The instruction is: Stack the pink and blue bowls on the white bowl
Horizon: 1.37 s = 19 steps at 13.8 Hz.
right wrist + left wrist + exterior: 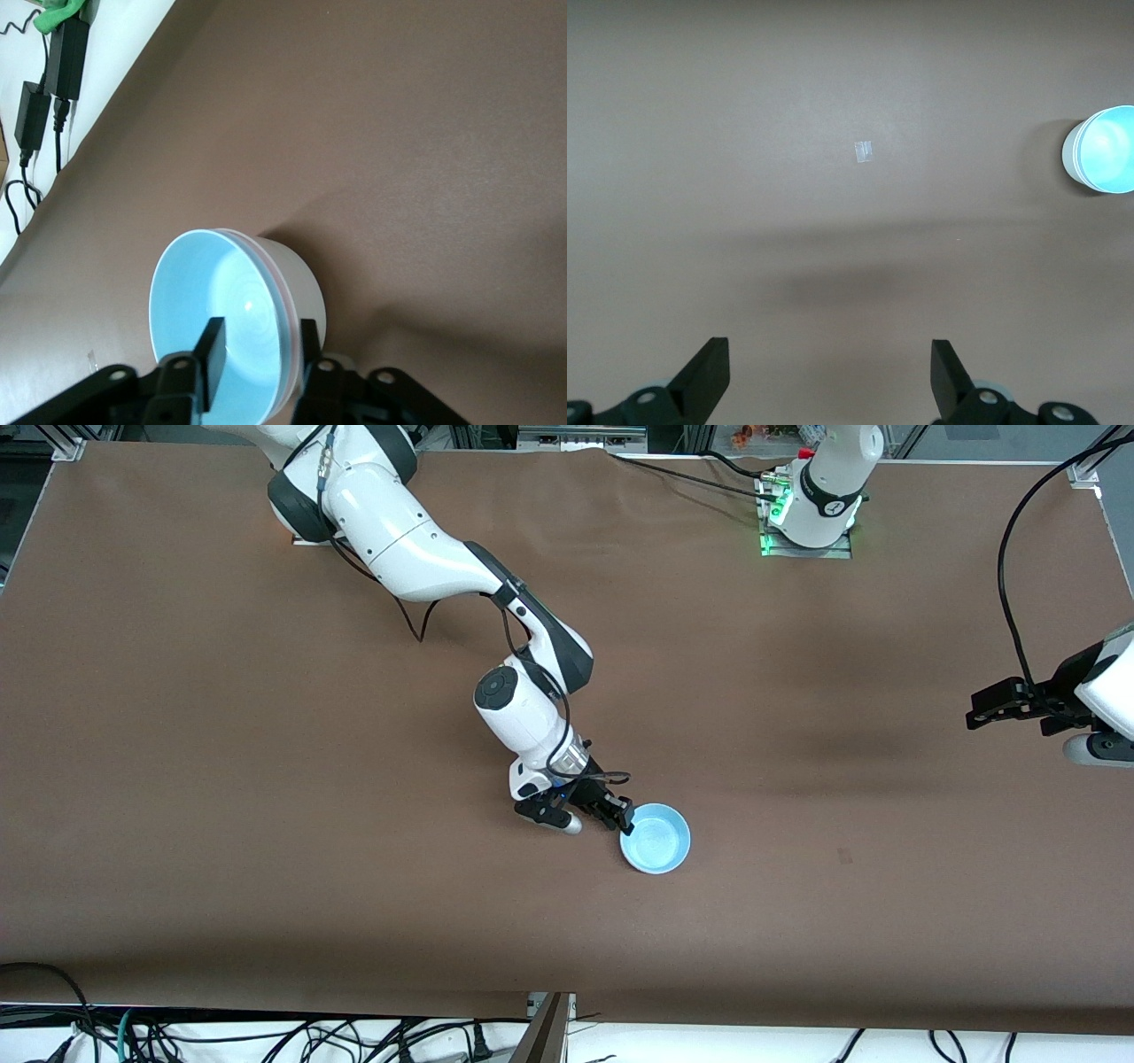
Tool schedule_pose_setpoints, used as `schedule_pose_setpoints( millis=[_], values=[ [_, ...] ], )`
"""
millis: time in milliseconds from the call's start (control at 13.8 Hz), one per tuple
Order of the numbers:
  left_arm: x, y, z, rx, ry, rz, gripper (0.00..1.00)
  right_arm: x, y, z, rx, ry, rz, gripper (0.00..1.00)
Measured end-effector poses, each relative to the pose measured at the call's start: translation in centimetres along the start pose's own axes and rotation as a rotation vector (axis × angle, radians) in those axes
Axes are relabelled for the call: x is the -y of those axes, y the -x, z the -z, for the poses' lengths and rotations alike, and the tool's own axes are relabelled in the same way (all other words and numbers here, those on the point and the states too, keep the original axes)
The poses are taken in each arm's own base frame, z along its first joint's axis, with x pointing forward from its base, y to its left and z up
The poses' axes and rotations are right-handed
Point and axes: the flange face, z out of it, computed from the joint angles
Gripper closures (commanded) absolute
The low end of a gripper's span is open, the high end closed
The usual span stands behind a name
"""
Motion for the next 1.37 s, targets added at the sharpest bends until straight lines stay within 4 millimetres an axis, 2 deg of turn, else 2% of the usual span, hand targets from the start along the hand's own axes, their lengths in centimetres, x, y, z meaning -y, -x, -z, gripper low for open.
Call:
schedule_pose_setpoints(
  millis=[72,145,217,434,651,867,1084,1229,1373],
  values=[
    [0.0,0.0,0.0,0.0,0.0,0.0,0.0,0.4,-0.1,0.3,0.004,0.003,0.001,0.37],
    [0.0,0.0,0.0,0.001,0.0,0.0,0.0,1.3,-0.5,1.0,0.01,0.007,0.004,0.23],
    [0.0,0.0,0.0,0.001,0.0,0.0,0.0,2.5,-1.3,2.4,0.018,0.02,0.009,0.02],
    [0.0,-0.1,-0.1,0.001,0.001,0.0,0.0,5.3,-5.9,8.6,0.048,0.115,0.077,0.0],
    [0.0,-0.1,-0.1,0.001,0.001,0.0,0.0,5.4,-11.1,15.1,0.066,0.263,0.171,0.0],
    [0.0,-0.1,-0.2,0.003,0.001,0.0,0.0,3.1,-16.1,23.1,0.181,0.428,0.284,0.0],
    [0.1,-0.1,-0.3,0.005,0.001,0.001,0.0,-0.6,-20.7,34.0,0.304,0.512,0.365,0.0],
    [0.1,-0.2,-0.3,0.005,0.001,0.002,0.0,-3.4,-21.8,40.2,0.335,0.538,0.39,0.0],
    [0.2,-0.2,-0.4,0.005,0.002,0.002,0.0,-6.4,-21.2,44.1,0.357,0.567,0.406,0.0]
  ],
)
